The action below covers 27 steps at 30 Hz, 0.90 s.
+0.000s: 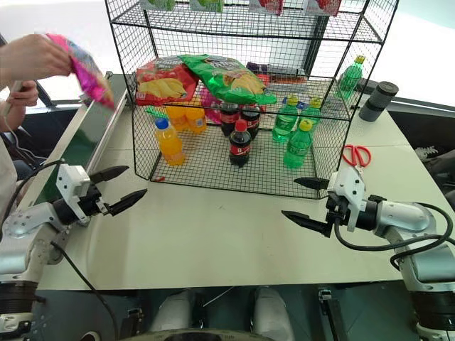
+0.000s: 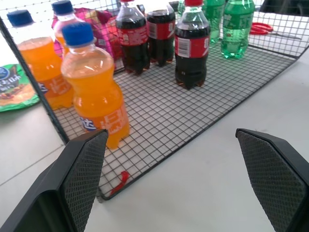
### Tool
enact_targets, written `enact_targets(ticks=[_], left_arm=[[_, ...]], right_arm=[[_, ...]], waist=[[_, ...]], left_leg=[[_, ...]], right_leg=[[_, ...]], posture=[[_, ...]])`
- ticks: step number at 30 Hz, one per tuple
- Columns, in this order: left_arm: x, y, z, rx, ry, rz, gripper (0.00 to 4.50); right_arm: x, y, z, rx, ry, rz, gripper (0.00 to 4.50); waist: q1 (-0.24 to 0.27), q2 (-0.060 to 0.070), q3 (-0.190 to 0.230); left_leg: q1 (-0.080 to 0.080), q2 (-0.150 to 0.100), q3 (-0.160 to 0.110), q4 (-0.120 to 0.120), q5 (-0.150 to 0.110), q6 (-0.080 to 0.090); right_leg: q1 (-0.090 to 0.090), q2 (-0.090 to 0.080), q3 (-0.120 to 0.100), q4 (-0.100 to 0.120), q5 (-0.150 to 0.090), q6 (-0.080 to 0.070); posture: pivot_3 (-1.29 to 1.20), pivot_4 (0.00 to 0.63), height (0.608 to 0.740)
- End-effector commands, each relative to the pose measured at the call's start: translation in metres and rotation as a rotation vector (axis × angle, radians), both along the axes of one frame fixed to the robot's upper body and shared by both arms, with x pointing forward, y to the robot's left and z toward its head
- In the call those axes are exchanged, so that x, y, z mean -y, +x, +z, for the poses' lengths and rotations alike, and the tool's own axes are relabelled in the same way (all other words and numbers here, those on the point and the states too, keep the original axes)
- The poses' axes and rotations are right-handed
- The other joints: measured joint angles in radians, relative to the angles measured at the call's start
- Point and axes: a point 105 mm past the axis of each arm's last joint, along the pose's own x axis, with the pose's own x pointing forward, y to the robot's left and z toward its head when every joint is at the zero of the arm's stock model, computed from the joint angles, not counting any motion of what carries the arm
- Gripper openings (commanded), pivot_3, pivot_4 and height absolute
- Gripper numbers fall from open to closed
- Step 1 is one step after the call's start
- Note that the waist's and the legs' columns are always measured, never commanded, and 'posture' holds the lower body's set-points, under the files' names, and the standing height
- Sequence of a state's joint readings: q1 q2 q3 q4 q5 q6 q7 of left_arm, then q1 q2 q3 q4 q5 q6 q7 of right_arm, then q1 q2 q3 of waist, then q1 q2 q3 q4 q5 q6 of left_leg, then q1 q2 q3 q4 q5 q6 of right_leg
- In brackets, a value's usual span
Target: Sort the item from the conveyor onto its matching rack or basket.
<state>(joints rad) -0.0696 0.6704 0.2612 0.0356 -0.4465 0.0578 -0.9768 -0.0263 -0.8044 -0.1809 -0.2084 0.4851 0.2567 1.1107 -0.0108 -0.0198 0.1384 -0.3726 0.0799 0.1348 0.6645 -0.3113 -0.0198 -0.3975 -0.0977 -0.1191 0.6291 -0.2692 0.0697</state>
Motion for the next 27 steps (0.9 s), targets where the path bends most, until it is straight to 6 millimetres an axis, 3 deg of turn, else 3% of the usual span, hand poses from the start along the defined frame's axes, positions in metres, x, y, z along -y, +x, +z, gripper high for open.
enact_targets(ticks=[1, 16, 27], left_arm=[[-0.002, -0.001, 0.013, 0.065, 0.014, 0.017, 4.5], [-0.007, -0.001, 0.013, 0.081, 0.026, 0.018, 4.5], [-0.022, -0.004, 0.01, 0.075, 0.071, 0.116, 4.5]], right_arm=[[-0.003, 0.003, 0.01, 0.045, 0.003, 0.02, 4.45], [-0.006, 0.001, 0.008, 0.044, -0.002, 0.035, 4.45], [-0.016, 0.005, 0.007, 0.042, 0.009, 0.074, 4.45]], waist=[[-0.001, 0.0, 0.0], [0.0, 0.0, 0.0], [-0.001, 0.0, 0.0]], left_leg=[[0.0, 0.0, 0.0, 0.0, 0.0, 0.0], [0.0, 0.0, 0.0, 0.0, 0.0, 0.0], [0.0, 0.0, 0.0, 0.0, 0.0, 0.0]], right_leg=[[0.0, 0.0, 0.0, 0.0, 0.0, 0.0], [0.0, 0.0, 0.0, 0.0, 0.0, 0.0], [0.0, 0.0, 0.0, 0.0, 0.0, 0.0]], posture=[[0.0, 0.15, 0.726], [0.0, 0.15, 0.726], [0.0, 0.15, 0.726]])
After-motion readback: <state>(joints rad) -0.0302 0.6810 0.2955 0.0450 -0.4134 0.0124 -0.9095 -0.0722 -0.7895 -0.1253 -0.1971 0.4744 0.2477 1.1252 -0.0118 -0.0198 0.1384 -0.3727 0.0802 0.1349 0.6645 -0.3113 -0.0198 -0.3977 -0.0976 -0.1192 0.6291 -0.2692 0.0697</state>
